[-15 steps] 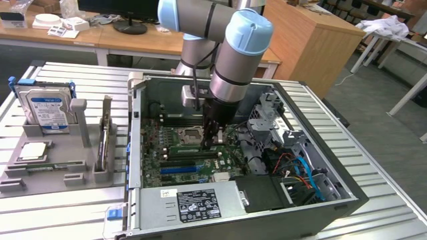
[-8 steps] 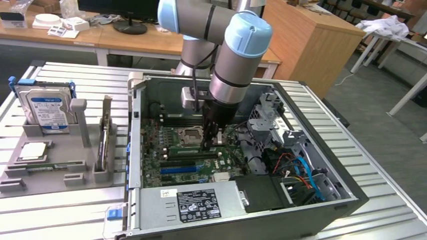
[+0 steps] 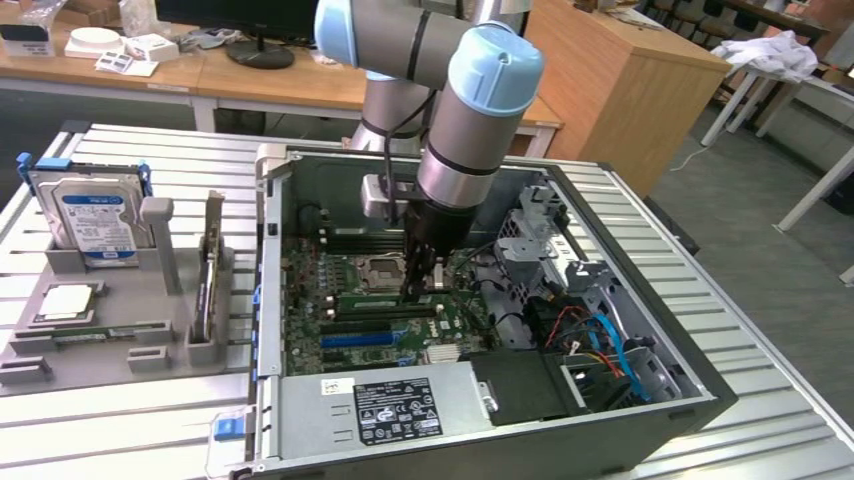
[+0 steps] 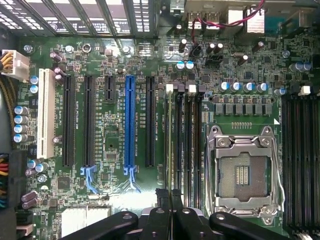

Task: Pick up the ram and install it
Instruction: 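Insert the ram into the slot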

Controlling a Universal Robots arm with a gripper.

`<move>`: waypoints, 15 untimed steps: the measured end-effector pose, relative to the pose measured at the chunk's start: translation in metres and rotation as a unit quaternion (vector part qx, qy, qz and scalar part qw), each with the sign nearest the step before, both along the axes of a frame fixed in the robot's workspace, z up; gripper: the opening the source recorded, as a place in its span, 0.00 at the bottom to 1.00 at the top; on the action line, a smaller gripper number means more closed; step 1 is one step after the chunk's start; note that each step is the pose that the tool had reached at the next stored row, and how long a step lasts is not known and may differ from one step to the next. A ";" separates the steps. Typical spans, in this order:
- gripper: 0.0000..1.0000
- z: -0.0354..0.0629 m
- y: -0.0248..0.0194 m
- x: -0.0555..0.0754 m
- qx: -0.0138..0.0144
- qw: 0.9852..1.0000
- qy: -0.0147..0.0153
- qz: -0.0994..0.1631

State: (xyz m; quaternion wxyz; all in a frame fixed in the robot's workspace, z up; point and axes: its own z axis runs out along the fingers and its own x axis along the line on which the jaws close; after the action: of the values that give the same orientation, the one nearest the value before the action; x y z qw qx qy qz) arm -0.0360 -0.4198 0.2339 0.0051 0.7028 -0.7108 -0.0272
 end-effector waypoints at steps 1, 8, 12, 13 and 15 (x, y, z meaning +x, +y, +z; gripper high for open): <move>0.12 0.0000 0.0000 0.000 0.000 1.000 0.000 0.000; 0.12 -0.0018 0.0000 0.000 0.000 1.000 0.000 0.000; 0.12 -0.0023 0.0007 0.000 0.000 1.000 0.000 0.000; 0.12 -0.0023 0.0007 0.000 0.000 1.000 0.000 0.000; 0.12 -0.0026 0.0010 0.000 0.000 1.000 0.000 0.000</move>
State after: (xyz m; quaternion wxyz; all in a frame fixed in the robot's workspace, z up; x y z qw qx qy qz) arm -0.0360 -0.4188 0.2313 0.0050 0.7029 -0.7108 -0.0273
